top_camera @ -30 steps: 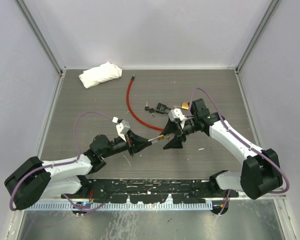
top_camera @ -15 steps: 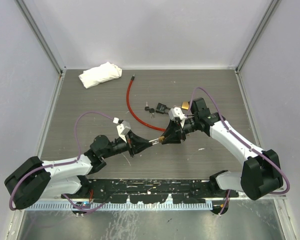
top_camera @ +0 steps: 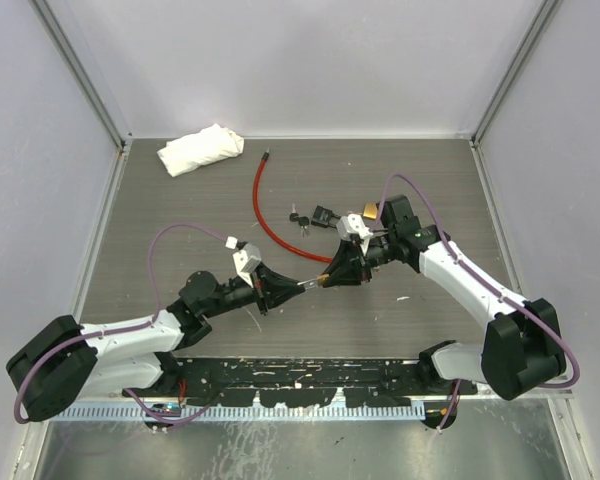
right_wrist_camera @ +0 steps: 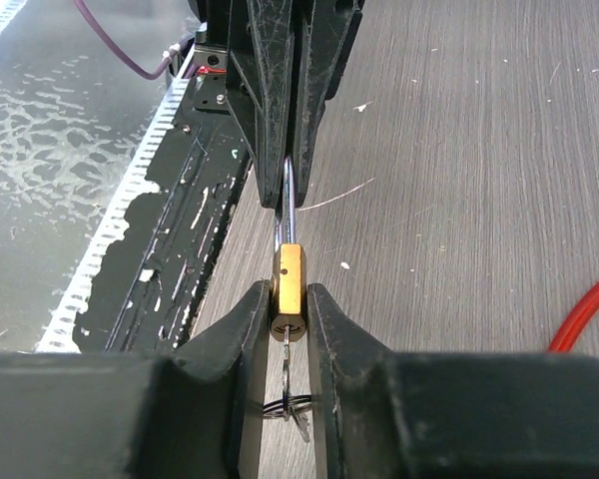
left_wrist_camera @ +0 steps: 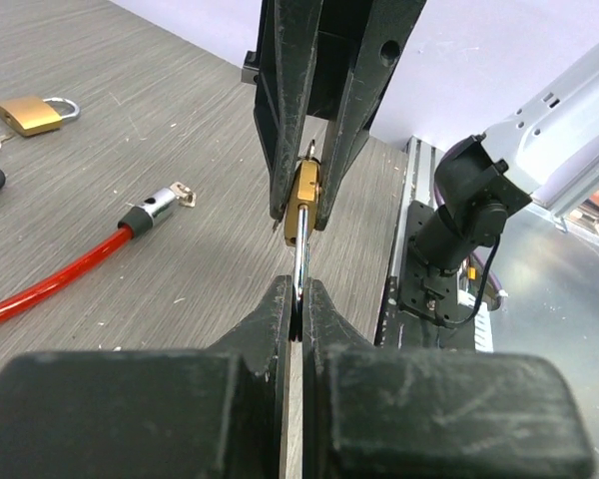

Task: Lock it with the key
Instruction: Lock the lock, then place the lock at the center of the board.

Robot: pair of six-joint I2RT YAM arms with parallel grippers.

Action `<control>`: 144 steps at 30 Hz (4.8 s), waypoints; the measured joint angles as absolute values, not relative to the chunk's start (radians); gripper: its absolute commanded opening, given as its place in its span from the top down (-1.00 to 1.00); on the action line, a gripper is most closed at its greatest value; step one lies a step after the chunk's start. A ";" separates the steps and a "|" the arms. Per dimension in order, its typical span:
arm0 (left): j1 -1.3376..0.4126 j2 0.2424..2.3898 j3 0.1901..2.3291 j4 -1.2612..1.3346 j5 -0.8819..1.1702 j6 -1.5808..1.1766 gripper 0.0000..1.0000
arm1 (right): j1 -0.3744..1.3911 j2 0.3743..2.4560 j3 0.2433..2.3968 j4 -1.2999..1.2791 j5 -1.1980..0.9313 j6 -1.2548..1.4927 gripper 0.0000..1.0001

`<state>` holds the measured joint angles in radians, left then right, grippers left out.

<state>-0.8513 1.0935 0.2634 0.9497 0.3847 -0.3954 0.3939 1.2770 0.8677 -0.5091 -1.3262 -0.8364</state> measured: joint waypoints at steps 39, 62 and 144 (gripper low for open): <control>-0.866 1.251 0.314 0.962 0.413 -0.358 1.00 | 0.416 1.254 0.742 -0.233 -1.219 -0.399 0.98; -0.905 0.997 0.261 0.812 0.133 -0.472 -0.96 | 0.309 1.310 0.936 -0.636 -1.254 -0.864 0.96; -0.905 0.916 0.133 0.467 -0.139 -0.671 -0.96 | -0.110 1.350 0.838 -0.113 -0.477 -0.233 0.86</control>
<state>-0.9051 0.9157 0.1329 0.4671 -0.1387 -0.6708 -0.1097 1.3499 0.8375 -0.1127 -0.4774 -0.2325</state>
